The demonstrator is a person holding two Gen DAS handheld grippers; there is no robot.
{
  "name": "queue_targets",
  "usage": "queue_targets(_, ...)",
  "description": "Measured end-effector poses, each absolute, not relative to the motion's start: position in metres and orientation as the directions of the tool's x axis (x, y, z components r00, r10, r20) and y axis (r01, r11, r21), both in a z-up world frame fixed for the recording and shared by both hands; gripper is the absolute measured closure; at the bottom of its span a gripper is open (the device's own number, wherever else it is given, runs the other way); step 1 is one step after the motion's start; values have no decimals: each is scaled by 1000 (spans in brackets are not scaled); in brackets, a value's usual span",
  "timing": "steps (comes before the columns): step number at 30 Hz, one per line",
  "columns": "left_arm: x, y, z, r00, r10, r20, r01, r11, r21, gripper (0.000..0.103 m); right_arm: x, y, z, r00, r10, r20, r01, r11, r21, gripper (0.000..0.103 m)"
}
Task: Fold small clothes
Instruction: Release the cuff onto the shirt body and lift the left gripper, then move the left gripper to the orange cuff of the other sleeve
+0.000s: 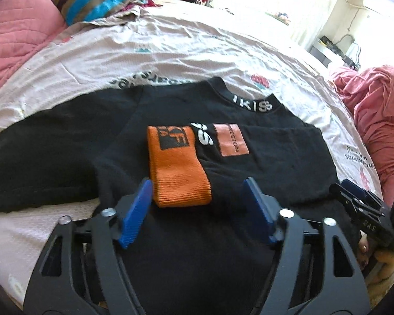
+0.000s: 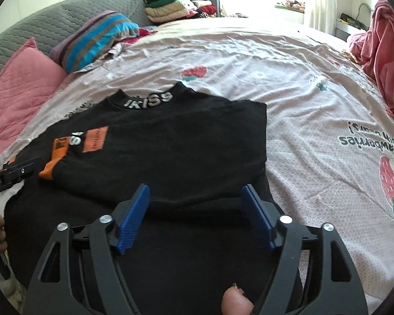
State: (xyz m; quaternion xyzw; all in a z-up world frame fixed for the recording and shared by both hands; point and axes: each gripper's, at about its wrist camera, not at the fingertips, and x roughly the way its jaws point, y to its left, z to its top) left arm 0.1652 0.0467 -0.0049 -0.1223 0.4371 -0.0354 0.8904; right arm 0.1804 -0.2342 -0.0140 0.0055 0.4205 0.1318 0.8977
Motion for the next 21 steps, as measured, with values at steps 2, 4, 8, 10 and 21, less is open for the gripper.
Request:
queue_targets(2, 161, 50, 2, 631, -154, -761, -54, 969, -241, 24, 177, -233, -8, 620, 255, -742, -240, 962, 130, 22)
queue_targets(4, 158, 54, 7, 644, -136, -753, -65, 971, -231, 12, 175, -231, -3, 631, 262, -730, -241, 961, 136, 15)
queue_targets(8, 152, 62, 16, 662, -80, -745, -103, 975, -196, 10, 173, -227, 7, 645, 280, -711, -247, 957, 153, 9)
queue_targets(10, 150, 66, 18, 663, -64, -746, -116, 975, -188, 10, 172, -224, 11, 652, 286, -703, -251, 955, 156, 9)
queue_targets(21, 130, 104, 27, 683, -5, -731, -192, 964, -186, 10, 167, -194, 32, 668, 320, -672, -303, 942, 147, 7)
